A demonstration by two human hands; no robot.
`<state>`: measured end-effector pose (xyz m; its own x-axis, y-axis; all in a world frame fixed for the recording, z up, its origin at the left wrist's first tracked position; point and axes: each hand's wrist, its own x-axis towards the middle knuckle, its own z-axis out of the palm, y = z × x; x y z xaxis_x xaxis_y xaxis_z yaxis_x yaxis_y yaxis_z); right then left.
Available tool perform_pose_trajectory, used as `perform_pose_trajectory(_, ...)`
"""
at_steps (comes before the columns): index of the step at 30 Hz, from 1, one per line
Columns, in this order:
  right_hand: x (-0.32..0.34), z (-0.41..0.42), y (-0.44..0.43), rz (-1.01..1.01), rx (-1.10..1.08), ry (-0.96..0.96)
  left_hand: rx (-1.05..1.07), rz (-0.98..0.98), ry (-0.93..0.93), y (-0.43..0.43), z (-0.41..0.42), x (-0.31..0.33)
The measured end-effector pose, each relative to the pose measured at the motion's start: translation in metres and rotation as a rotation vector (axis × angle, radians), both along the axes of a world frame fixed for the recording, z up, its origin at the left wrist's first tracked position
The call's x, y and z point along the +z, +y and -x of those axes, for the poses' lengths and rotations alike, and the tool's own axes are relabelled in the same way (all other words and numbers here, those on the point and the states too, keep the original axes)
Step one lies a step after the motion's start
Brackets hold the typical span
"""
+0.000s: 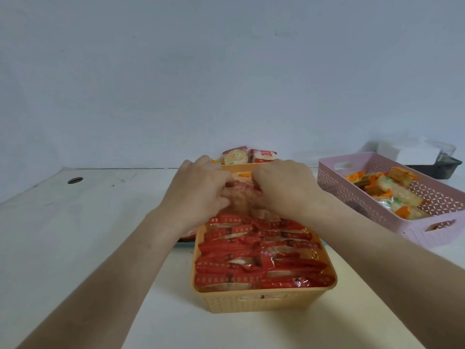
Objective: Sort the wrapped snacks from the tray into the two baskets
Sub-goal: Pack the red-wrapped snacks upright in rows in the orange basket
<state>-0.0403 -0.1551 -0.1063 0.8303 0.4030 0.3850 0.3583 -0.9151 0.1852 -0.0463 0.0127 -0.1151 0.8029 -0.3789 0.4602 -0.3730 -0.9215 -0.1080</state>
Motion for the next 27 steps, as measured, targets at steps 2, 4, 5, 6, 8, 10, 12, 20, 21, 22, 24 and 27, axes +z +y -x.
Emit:
perform_pose_trajectory(2, -0.001, -0.003, -0.001, -0.042, -0.006, 0.038, -0.068, 0.046, 0.027, 0.001, 0.005, 0.002)
perform_pose_trajectory(4, 0.001, -0.008, -0.007, -0.153, -0.003, 0.121, -0.072, 0.058, 0.137, 0.0, 0.011, 0.006)
perform_pose_trajectory(5, 0.003, -0.011, -0.01, -0.21, -0.005, 0.16, -0.067, 0.022, 0.18, 0.0, 0.014, 0.008)
perform_pose_trajectory(6, 0.005, -0.014, -0.012, -0.263, -0.003, 0.192, -0.068, -0.014, 0.217, -0.001, 0.016, 0.01)
perform_pose_trajectory(8, 0.007, -0.016, -0.016, -0.344, 0.011, 0.236, -0.09, -0.023, 0.284, -0.001, 0.019, 0.011)
perform_pose_trajectory(10, 0.007, -0.017, -0.02, -0.462, 0.037, 0.265, -0.093, -0.025, 0.361, 0.0, 0.019, 0.011)
perform_pose_trajectory(12, 0.006, -0.019, -0.024, -0.62, 0.066, 0.29, -0.08, -0.055, 0.416, -0.001, 0.018, 0.008)
perform_pose_trajectory(20, 0.012, -0.017, -0.008, -0.844, 0.224, 0.364, -0.091, -0.027, 0.331, -0.009, 0.014, -0.001)
perform_pose_trajectory(21, 0.011, -0.016, -0.006, -0.772, 0.218, 0.345, -0.098, -0.035, 0.33, -0.008, 0.014, -0.002)
perform_pose_trajectory(22, 0.009, -0.015, -0.005, -0.695, 0.209, 0.328, -0.106, -0.028, 0.34, -0.006, 0.014, -0.001)
perform_pose_trajectory(24, 0.003, -0.013, -0.005, -0.554, 0.19, 0.293, -0.13, 0.073, 0.367, 0.0, 0.016, 0.001)
perform_pose_trajectory(27, 0.0, -0.015, -0.006, -0.415, 0.199, 0.252, -0.151, 0.416, 0.211, 0.008, 0.017, 0.004)
